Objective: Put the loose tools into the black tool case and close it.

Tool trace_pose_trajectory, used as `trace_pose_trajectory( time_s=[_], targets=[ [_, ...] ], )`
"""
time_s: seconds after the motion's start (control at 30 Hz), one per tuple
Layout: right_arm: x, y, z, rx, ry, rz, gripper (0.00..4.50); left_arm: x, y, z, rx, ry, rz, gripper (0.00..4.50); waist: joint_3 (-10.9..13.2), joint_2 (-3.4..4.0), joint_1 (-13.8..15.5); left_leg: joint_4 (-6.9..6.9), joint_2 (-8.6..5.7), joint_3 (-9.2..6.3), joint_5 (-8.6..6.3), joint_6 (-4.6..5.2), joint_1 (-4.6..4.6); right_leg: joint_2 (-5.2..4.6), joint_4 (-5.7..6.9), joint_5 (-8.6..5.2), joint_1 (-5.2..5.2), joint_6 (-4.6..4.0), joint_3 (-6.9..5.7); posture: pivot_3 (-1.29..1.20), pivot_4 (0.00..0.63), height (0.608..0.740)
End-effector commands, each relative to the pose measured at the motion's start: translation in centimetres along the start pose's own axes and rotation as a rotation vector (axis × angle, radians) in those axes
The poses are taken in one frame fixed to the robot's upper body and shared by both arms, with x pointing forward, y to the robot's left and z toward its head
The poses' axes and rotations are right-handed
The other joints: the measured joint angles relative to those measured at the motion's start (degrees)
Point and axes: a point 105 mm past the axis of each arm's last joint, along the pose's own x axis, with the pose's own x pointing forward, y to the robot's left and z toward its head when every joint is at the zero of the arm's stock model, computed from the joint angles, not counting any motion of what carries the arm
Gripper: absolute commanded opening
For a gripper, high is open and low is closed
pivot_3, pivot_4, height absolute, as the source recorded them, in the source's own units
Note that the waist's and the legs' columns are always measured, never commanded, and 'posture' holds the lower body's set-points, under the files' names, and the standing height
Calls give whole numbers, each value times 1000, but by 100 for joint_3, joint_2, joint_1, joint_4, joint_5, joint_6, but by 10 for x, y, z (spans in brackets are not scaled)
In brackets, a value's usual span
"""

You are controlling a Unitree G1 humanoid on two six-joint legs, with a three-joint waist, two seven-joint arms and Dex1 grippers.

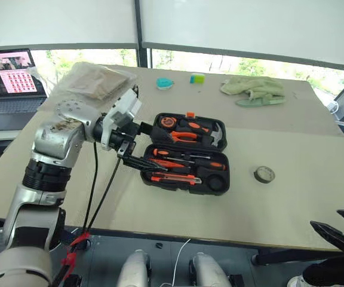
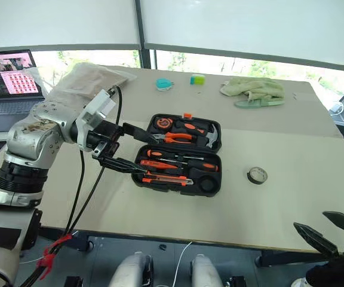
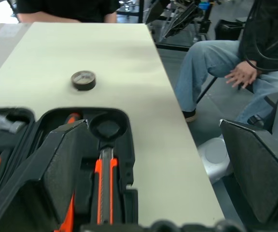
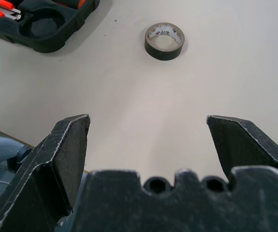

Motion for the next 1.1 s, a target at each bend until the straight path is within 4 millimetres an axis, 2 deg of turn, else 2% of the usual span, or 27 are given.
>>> trace_pose_trajectory(
  time_s=[0.03,0.33,0.53,0.67,0.7,0.83,0.97,1.0,1.1],
  targets=[
    [22,-2,14,-98,-6,48,4500,3,-2,5,63,13,4,4482,0,1,-26,-1,0,1,0,0,2,0,0,3,0,-5,3,0,150,740],
    [112,-11,30,-204,51,131,4500,16,6,0,119,39,44,4482,4,2,15,-3,-10,9,0,1,-5,1,-4,20,-4,-29,5,0,150,740],
    [150,-22,29,-215,89,88,4500,19,8,-2,120,39,50,4482,5,5,45,-3,-15,26,1,2,-17,0,-8,20,-12,-25,5,0,150,740],
    [163,-30,21,-203,132,67,3439,19,9,-3,119,37,59,4500,5,5,44,-4,-14,29,0,2,-18,0,-7,20,-13,-25,5,0,150,740],
    [164,-30,20,-202,132,73,2972,18,9,-3,118,37,60,4500,5,5,45,-4,-15,29,0,2,-18,0,-7,20,-13,-25,5,0,150,740],
    [171,-26,17,-210,113,99,1719,17,11,-7,118,45,67,4500,5,5,30,-4,-14,30,1,2,-17,1,-6,20,-12,-25,4,0,150,740],
    [172,-23,20,-220,73,96,257,18,11,-10,123,53,63,4500,5,5,4,-2,-13,29,1,2,-17,2,-5,20,-10,-24,5,0,150,740],
    [171,-22,22,-222,58,99,23,18,11,-11,124,54,62,4500,5,5,2,-2,-13,29,0,2,-17,2,-4,20,-11,-24,5,0,150,740],
    [165,-3,47,-234,-57,177,23,20,8,-13,127,59,50,4500,5,6,-4,-4,-12,29,0,2,-16,3,-4,20,-12,-25,5,0,150,740]
  ],
)
